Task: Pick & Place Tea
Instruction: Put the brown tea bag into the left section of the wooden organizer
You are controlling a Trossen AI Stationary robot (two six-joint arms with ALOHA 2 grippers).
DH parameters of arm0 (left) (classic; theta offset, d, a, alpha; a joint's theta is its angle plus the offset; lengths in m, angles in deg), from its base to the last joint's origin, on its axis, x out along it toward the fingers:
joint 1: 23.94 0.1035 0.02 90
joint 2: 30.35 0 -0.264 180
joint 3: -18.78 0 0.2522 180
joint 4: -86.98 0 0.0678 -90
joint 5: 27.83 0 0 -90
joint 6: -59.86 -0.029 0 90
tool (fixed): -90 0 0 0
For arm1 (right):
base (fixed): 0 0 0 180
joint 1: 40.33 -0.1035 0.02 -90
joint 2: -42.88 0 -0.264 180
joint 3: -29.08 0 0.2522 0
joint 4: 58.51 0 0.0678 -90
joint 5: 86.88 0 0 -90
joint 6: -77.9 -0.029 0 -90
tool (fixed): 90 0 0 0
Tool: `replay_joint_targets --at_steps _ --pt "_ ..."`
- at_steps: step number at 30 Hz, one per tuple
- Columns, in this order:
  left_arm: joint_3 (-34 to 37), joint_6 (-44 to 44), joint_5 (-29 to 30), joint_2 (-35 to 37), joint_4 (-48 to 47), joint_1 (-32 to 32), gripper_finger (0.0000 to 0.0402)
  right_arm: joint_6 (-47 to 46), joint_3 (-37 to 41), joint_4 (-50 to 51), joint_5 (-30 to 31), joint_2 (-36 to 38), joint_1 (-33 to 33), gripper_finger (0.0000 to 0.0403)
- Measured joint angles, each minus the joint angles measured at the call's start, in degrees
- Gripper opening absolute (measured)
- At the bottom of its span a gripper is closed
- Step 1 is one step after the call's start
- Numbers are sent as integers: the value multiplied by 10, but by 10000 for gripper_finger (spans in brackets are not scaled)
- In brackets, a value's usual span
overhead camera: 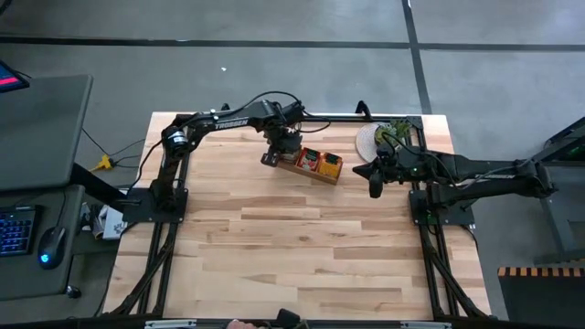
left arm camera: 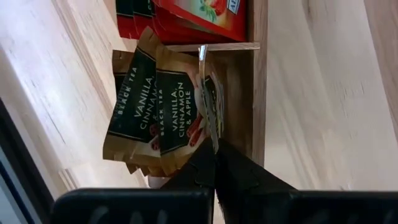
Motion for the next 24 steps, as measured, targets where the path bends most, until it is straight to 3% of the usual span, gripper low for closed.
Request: replay_joint_targets --at_steps 19,24 --pt "0 8 -15 0 -2 0 1 0 0 0 0 0 0 0" --pt "0 10 -14 0 -3 0 23 0 0 0 -2 0 0 0"
